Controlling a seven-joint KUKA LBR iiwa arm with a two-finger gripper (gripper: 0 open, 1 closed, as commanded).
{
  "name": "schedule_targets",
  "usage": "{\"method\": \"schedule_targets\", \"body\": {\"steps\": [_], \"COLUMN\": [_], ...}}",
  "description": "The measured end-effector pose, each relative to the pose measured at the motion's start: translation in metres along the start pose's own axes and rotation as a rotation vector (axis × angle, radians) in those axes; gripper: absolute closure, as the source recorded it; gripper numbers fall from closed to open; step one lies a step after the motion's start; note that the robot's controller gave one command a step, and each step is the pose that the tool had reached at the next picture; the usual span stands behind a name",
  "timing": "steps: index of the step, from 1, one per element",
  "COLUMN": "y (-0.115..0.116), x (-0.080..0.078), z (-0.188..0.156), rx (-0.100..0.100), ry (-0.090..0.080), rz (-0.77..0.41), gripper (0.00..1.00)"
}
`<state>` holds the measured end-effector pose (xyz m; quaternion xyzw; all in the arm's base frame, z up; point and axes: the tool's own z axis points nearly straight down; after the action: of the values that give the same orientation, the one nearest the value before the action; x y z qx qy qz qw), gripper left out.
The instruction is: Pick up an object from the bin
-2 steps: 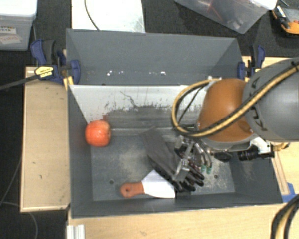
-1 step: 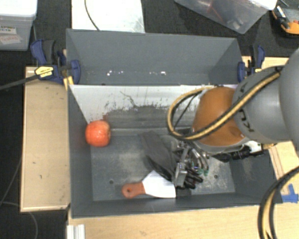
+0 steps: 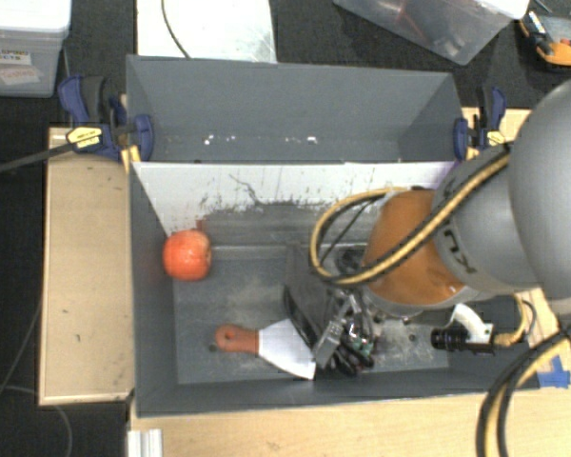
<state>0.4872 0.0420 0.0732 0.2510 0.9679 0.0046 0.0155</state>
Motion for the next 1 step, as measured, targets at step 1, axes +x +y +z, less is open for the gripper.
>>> {"method": "schedule_targets", "body": {"steps": [1], "y": [0.0027], "x": [-0.0205], "z": [-0.0004], "rx": [0.002], "ry": [0.003], "rz": [-0.164], "gripper": [1.00]}}
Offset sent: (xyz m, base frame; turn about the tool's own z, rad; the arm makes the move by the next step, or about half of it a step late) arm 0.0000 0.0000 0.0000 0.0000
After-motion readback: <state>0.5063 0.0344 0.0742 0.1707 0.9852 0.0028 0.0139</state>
